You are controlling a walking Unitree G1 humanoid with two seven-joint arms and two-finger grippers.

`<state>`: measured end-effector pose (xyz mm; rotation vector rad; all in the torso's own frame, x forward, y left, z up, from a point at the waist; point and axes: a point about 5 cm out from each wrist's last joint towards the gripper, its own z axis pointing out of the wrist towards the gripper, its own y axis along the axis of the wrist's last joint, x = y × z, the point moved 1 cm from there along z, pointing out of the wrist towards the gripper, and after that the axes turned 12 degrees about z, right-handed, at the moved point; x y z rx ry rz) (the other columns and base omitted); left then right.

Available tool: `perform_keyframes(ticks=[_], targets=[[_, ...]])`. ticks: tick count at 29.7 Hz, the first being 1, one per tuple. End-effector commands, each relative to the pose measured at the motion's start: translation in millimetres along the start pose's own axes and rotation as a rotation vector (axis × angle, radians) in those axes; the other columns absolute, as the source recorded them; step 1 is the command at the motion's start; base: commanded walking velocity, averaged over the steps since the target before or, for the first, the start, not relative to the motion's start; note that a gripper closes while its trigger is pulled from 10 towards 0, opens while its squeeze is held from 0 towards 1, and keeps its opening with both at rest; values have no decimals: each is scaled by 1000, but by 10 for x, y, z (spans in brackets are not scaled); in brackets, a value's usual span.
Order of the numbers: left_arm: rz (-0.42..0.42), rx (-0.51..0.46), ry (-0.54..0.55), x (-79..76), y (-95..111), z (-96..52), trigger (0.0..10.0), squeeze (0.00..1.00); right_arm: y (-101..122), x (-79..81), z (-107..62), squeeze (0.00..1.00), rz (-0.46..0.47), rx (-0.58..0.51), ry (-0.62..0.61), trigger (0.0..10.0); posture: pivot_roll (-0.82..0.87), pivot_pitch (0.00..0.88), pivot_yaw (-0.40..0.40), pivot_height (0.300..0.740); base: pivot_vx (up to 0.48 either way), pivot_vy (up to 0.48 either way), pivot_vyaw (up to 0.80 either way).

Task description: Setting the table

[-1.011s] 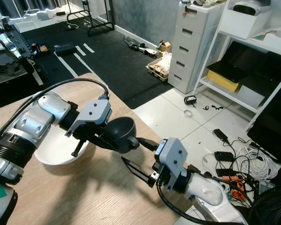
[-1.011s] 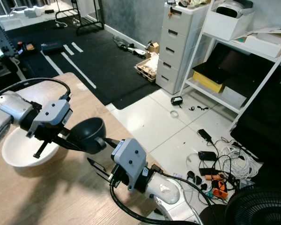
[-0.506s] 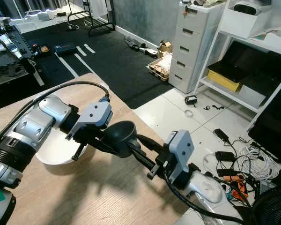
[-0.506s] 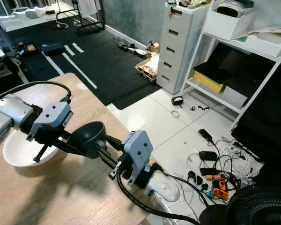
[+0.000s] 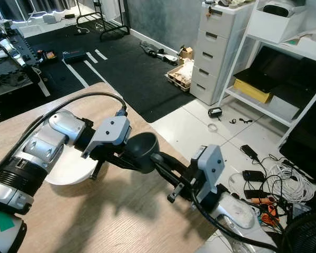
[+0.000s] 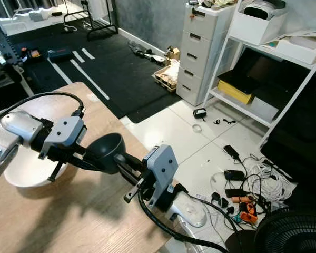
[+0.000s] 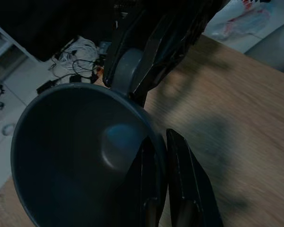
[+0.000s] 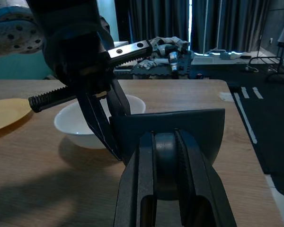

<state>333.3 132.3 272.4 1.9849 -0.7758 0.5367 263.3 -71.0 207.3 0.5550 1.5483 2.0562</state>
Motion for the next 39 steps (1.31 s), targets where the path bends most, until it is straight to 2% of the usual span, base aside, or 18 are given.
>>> perform_keyframes(ticks=[1,4,5,6,7,10,11,16,17,21,23,26,30,34,35,36,37,39], targets=[[86,-15,92,98,93,-8,10000,0,-108,144,36,0,77,31,71,0,106,157,173,740,0,0,0],[101,-10,108,102,86,0,10000,0,-106,151,39,0,76,34,73,0,106,157,173,740,0,0,0],[103,-12,107,101,90,0,10000,0,-114,157,38,0,72,45,77,3843,106,158,174,740,0,0,0],[103,-12,107,101,90,0,10000,0,-114,157,38,0,72,45,77,3843,106,158,174,740,0,0,0],[106,-19,105,104,105,2,10000,0,-125,166,36,0,69,59,80,10000,106,158,174,740,0,0,0],[105,-32,98,107,131,8,10000,0,-140,168,40,0,67,67,75,10000,106,159,174,740,0,0,0],[104,-36,95,105,138,10,10000,0,-143,168,40,1000,69,68,75,10000,106,159,174,740,0,0,0],[83,-74,86,110,191,26,10000,0,-128,142,52,1000,66,50,50,10000,107,160,175,740,0,0,0],[66,-94,103,138,220,31,10000,0,-99,114,59,0,108,13,19,10000,108,162,178,740,0,0,0],[44,-124,129,183,262,36,10000,0,-55,61,66,0,165,-40,-35,10000,109,164,180,740,0,0,0],[10,-176,164,247,339,44,10000,0,7,-24,66,0,215,-111,-117,10000,107,167,179,740,0,0,0],[-13,-210,173,271,389,54,10000,0,46,-65,70,0,246,-159,-164,10000,107,167,179,740,0,0,0],[-16,-226,171,261,419,83,10000,0,71,-49,102,0,304,-194,-165,10000,108,165,178,740,0,0,0],[-15,-226,170,257,424,83,10000,0,63,-40,105,0,312,-191,-158,10000,108,165,178,740,0,0,0],[-12,-221,161,237,422,84,10000,0,46,-27,99,0,313,-178,-146,4980,104,159,176,740,0,0,0],[-12,-221,161,237,422,84,10000,0,46,-27,99,0,313,-178,-146,4980,104,159,176,740,0,0,0],[-9,-212,143,203,409,86,10000,0,31,-10,91,0,295,-159,-126,2588,102,156,176,740,0,0,0],[-21,-197,93,123,387,81,10000,0,10,28,76,0,247,-119,-83,2902,102,156,176,740,0,0,0]])
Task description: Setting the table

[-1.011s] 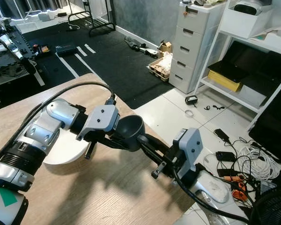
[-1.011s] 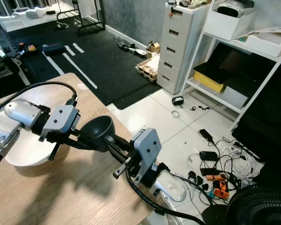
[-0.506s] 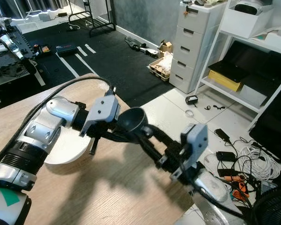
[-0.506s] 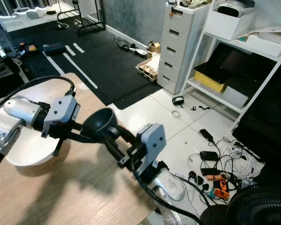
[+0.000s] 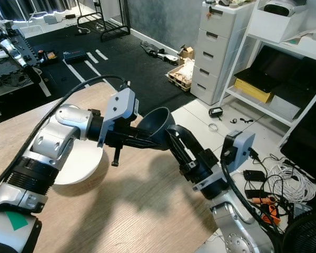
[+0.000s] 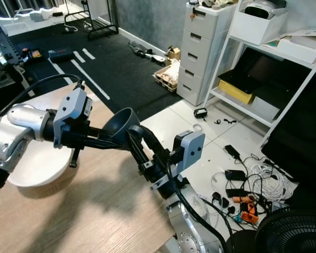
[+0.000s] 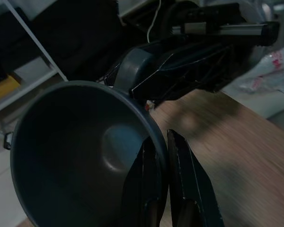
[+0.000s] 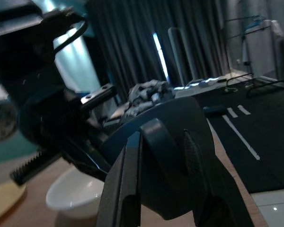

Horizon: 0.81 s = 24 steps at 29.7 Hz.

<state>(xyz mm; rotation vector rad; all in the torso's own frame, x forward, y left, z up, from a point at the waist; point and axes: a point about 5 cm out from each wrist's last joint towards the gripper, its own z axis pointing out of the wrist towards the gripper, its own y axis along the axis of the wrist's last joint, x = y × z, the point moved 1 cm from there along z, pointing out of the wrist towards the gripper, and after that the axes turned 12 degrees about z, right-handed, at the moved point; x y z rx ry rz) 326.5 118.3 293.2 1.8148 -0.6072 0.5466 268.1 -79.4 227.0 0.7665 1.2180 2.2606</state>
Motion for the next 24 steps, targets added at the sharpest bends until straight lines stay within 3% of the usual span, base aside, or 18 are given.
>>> perform_keyframes(ticks=[1,2,6,11,24], targets=[[68,-53,-62,-31,148,86,10000,0,-218,75,1,0,40,107,26,2902,102,156,176,740,0,0,0],[58,-45,-99,-80,135,69,10000,0,-227,94,-13,0,12,131,55,0,100,151,175,740,0,0,0],[34,-22,-212,-207,107,9,10000,0,-269,178,-71,0,-60,214,174,0,99,145,174,740,0,0,0],[29,-16,-234,-217,110,-6,10000,0,-331,239,-128,0,-92,280,250,0,97,142,173,740,0,0,0],[3,-36,-226,-255,135,40,10000,0,-430,270,-209,0,-102,328,267,0,97,149,178,740,0,0,0]])
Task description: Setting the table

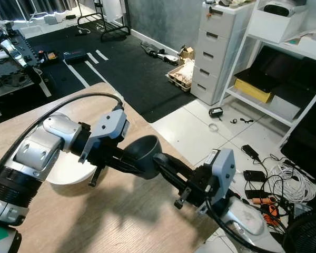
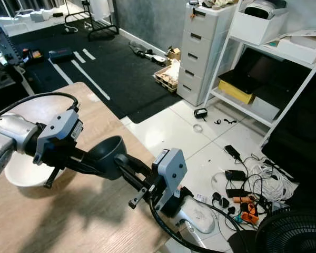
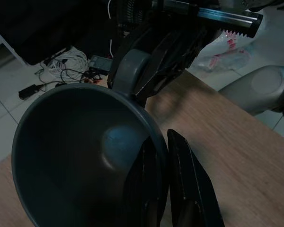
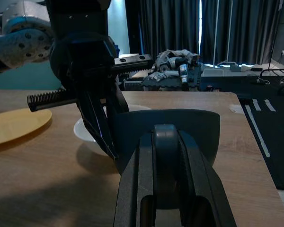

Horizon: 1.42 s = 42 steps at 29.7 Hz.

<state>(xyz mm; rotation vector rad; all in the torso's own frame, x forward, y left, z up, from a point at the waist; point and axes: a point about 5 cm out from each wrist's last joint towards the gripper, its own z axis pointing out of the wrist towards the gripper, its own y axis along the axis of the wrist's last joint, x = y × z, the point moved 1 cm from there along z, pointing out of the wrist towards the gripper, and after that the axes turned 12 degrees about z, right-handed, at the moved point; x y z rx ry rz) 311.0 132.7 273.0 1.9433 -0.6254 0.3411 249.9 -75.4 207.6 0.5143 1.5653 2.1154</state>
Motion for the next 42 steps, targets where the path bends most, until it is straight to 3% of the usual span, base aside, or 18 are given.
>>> perform_keyframes(ticks=[1,5,6,8,9,10,11,15,16,31,32,34,35,39,40,41,42], targets=[[102,-80,-53,7,234,119,10000,0,-247,209,54,0,69,109,107,0,99,154,182,740,0,0,0],[102,-81,-70,-15,237,136,10000,0,-284,219,49,0,58,138,108,0,101,156,184,740,0,0,0],[103,-82,-78,-27,239,146,10000,0,-294,220,50,0,56,146,107,10000,102,162,186,740,0,0,0],[106,-88,-95,-52,250,173,10000,0,-311,224,51,0,58,157,106,10000,104,168,186,740,0,0,0],[108,-90,-102,-63,256,187,10000,0,-319,226,49,255,61,160,106,10000,104,169,186,740,0,0,0],[108,-90,-102,-63,256,187,10000,0,-319,226,49,255,61,160,106,10000,104,169,186,740,0,0,0],[111,-92,-108,-71,261,198,10000,0,-326,232,45,1000,64,164,110,10000,104,173,186,740,0,0,0],[120,-94,-114,-70,278,211,10000,0,-343,246,25,1000,62,174,114,10000,103,179,188,740,0,0,0],[123,-93,-112,-60,283,209,10000,0,-350,251,16,0,61,182,118,10000,103,179,188,740,0,0,0],[143,-94,-112,-60,309,221,10000,0,-438,327,-57,0,104,258,188,10000,107,186,191,740,0,0,0],[143,-97,-113,-64,313,226,10000,0,-442,328,-55,0,107,257,188,4275,107,186,191,740,0,0,0],[142,-99,-113,-66,316,229,10000,0,-444,328,-54,0,108,256,187,4275,107,186,191,740,0,0,0],[143,-101,-115,-67,321,233,10000,0,-443,327,-55,0,109,256,187,0,108,187,190,740,0,0,0],[166,-111,-132,-91,362,246,10000,0,-470,354,-70,0,125,280,215,0,108,188,188,740,0,0,0],[179,-110,-139,-106,374,249,10000,0,-472,345,-72,0,123,282,208,1137,108,188,188,740,0,0,0],[190,-110,-144,-118,382,252,10000,0,-474,334,-73,0,120,282,200,1137,108,188,188,740,0,0,0],[208,-105,-146,-132,385,256,10000,0,-473,309,-70,0,118,279,183,10000,108,188,189,740,0,0,0]])
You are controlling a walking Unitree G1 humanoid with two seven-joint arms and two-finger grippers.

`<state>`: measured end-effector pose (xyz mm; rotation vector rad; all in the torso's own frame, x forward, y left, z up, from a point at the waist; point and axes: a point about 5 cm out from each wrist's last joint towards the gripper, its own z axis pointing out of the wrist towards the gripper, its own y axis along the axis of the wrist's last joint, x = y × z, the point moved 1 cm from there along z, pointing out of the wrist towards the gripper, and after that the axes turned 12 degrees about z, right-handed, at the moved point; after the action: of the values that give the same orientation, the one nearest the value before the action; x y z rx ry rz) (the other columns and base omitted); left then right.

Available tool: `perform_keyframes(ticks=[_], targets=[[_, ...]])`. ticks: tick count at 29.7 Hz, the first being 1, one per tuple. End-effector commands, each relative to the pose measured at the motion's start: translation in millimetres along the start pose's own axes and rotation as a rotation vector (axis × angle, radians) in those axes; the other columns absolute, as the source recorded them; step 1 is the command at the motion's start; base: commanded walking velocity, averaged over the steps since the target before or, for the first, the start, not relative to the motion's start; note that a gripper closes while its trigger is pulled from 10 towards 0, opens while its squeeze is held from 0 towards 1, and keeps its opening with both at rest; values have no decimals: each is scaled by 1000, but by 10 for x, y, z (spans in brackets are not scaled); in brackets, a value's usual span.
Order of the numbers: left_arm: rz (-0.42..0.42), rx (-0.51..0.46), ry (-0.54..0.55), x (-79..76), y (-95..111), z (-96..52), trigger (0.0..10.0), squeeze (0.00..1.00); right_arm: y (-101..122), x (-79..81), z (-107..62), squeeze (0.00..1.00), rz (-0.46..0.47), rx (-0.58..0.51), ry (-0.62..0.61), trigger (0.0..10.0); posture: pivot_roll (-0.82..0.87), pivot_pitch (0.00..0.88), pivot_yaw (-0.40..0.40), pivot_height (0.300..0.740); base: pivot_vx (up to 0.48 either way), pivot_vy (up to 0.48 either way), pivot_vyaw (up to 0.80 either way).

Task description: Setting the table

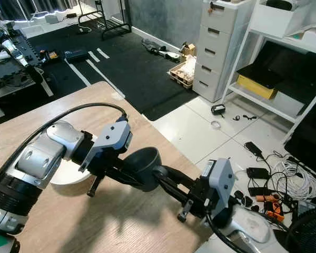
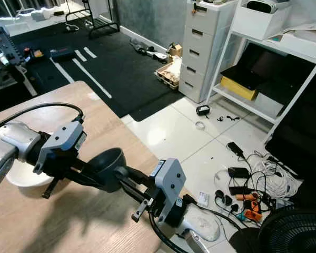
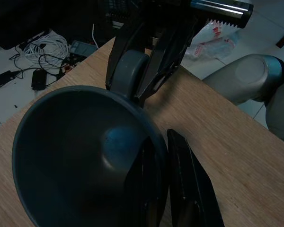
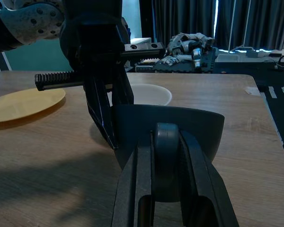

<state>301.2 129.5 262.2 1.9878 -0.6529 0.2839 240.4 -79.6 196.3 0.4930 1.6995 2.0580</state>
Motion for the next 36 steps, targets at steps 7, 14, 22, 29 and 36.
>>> perform_keyframes(ticks=[7,14,22,29,36], targets=[[273,-90,-70,-19,369,172,10000,0,-363,169,97,490,155,152,89,10000,108,188,189,740,0,0,0],[297,-76,-63,-15,368,166,10000,0,-357,177,73,1000,188,149,98,10000,112,191,189,740,0,0,0],[315,-75,-77,-44,383,175,10000,0,-404,198,28,0,219,181,121,10000,111,191,192,740,0,0,0],[331,-90,-95,-82,426,189,10000,0,-445,166,43,0,217,187,87,10000,114,185,190,740,0,0,0],[324,-75,-103,-129,376,170,10000,0,-452,37,28,0,191,187,18,10000,113,178,191,740,0,0,0]])
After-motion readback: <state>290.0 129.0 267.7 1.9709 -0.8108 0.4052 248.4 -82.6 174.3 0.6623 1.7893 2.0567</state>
